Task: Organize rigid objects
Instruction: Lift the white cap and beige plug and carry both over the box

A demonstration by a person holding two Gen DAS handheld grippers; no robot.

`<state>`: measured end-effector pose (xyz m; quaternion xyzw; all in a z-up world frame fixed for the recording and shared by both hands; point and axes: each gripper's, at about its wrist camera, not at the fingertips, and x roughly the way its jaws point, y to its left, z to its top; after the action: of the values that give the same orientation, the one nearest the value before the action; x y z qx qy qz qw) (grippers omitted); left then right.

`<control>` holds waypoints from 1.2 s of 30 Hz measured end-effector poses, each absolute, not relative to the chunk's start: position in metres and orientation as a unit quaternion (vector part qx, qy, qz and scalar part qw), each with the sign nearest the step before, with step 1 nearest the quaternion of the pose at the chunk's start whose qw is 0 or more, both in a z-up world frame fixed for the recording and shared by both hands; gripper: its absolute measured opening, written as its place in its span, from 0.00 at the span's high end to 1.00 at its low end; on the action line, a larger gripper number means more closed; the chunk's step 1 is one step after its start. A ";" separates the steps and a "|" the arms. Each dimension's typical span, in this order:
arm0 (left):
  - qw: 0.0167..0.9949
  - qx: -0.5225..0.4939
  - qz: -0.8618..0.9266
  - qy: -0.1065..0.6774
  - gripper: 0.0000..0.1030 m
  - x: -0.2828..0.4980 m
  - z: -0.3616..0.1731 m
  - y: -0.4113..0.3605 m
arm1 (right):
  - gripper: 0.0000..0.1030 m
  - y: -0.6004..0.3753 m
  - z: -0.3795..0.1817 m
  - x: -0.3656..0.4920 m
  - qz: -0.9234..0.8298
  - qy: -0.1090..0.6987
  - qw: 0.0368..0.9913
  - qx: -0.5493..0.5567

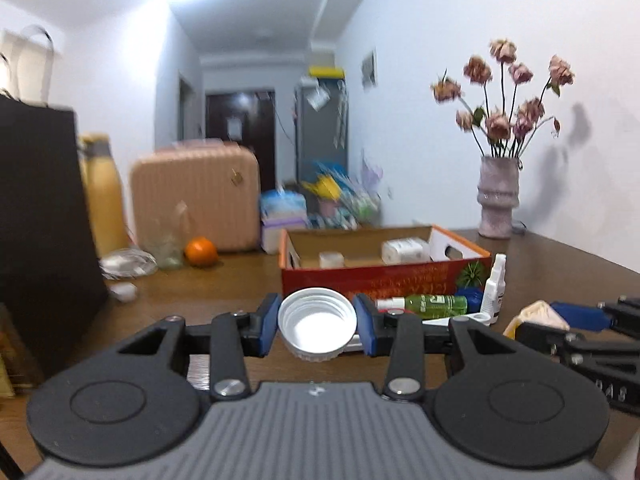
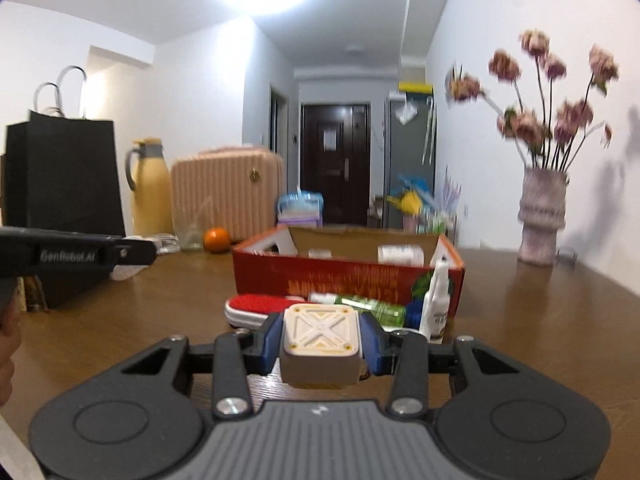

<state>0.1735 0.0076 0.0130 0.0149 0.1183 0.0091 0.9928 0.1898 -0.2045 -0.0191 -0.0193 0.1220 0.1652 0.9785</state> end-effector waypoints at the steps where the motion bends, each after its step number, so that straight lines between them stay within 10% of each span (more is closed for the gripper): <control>1: 0.994 0.013 0.014 0.110 0.61 0.164 0.013 0.005 | 0.61 -0.206 -0.017 0.185 0.164 0.116 0.980 -0.017; 20: 0.997 -0.005 0.009 0.080 0.61 0.163 0.038 0.012 | 0.61 -0.219 0.021 0.182 0.158 0.039 0.987 0.014; 36: 0.944 -0.049 -0.076 0.319 0.61 0.520 0.062 0.044 | 0.61 -0.174 0.093 0.528 0.221 0.273 0.934 0.064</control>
<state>0.5198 0.0444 0.0618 -0.0487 0.3186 -0.0758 0.9436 0.5284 -0.1740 0.0932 0.0639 0.2733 0.2215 0.9339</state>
